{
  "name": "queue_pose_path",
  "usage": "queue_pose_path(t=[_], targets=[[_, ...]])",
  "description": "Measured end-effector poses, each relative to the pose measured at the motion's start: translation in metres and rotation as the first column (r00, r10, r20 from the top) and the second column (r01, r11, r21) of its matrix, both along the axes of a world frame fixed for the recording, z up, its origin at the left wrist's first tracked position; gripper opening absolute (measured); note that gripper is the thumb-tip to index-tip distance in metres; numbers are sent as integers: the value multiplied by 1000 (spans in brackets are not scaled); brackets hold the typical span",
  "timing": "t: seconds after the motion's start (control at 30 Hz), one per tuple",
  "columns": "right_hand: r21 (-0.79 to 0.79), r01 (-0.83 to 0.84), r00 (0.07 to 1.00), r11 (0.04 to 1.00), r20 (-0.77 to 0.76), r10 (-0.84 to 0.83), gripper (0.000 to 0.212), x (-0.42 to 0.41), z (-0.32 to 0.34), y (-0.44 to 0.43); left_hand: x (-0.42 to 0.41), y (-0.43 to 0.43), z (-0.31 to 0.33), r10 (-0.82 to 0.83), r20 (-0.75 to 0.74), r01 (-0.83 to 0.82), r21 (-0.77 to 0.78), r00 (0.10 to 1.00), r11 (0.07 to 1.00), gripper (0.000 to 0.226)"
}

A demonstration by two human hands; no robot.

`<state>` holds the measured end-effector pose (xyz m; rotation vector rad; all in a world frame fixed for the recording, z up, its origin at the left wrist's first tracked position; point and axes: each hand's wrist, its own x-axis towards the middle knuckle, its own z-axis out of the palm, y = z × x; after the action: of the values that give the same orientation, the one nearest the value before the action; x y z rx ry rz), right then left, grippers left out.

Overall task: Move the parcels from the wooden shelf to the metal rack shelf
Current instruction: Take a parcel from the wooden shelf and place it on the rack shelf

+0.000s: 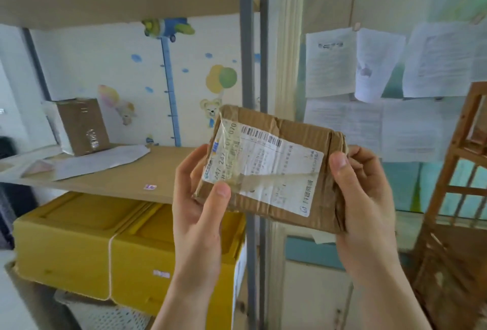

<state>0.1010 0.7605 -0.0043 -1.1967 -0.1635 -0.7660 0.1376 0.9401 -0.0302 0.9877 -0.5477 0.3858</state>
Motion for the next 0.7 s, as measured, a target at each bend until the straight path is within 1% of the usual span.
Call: queue_pose_path(t=[0.03, 0.1, 0.13, 0.17, 0.23, 0.3, 0.37, 0.43, 0.5, 0.57, 0.6, 0.63, 0.7], targets=[[-12, 10, 1000, 1000, 6, -10, 68, 8, -2, 15, 6, 15, 1, 13, -12, -13, -25, 1000, 1000, 61], [-98, 18, 1000, 995, 14, -17, 63, 21, -6, 40, 18, 38, 4, 49, -52, -54, -87, 997, 995, 85], [-159, -2, 1000, 987, 11, 3, 61, 27, -8, 51, 23, 48, 6, 64, -80, -74, -129, 995, 989, 94], [-202, -43, 999, 978, 3, 45, 59, 33, -10, 62, 30, 60, 7, 77, -113, -97, -176, 991, 980, 97], [-211, -136, 991, 968, -28, 133, 52, 46, -15, 80, 42, 78, 9, 76, -164, -116, -251, 983, 961, 92], [-145, -198, 980, 969, -61, 191, 52, 56, -22, 95, 51, 90, 9, 49, -168, -91, -252, 985, 963, 89], [-69, -245, 968, 967, -71, 240, 59, 62, -27, 105, 55, 98, 7, 1, -149, -34, -220, 989, 975, 90], [-34, -264, 964, 964, -51, 262, 75, 67, -27, 110, 57, 107, 7, -7, -135, -18, -180, 991, 984, 86], [-11, -248, 968, 969, -27, 248, 88, 71, -22, 113, 60, 115, 5, 67, -128, -84, -133, 990, 988, 82], [17, -228, 974, 973, -5, 228, 92, 75, -14, 112, 61, 122, 4, 142, -113, -154, -103, 983, 983, 85], [24, -237, 972, 971, 16, 236, 93, 77, -11, 111, 62, 124, 4, 185, -107, -195, -84, 977, 977, 82], [7, -256, 966, 967, 29, 256, 93, 78, -9, 112, 61, 126, 4, 244, -104, -250, -47, 964, 967, 73], [-137, -307, 951, 942, 0, 310, 93, 82, -7, 116, 63, 131, 3, 389, -101, -383, 76, 916, 921, 47]])
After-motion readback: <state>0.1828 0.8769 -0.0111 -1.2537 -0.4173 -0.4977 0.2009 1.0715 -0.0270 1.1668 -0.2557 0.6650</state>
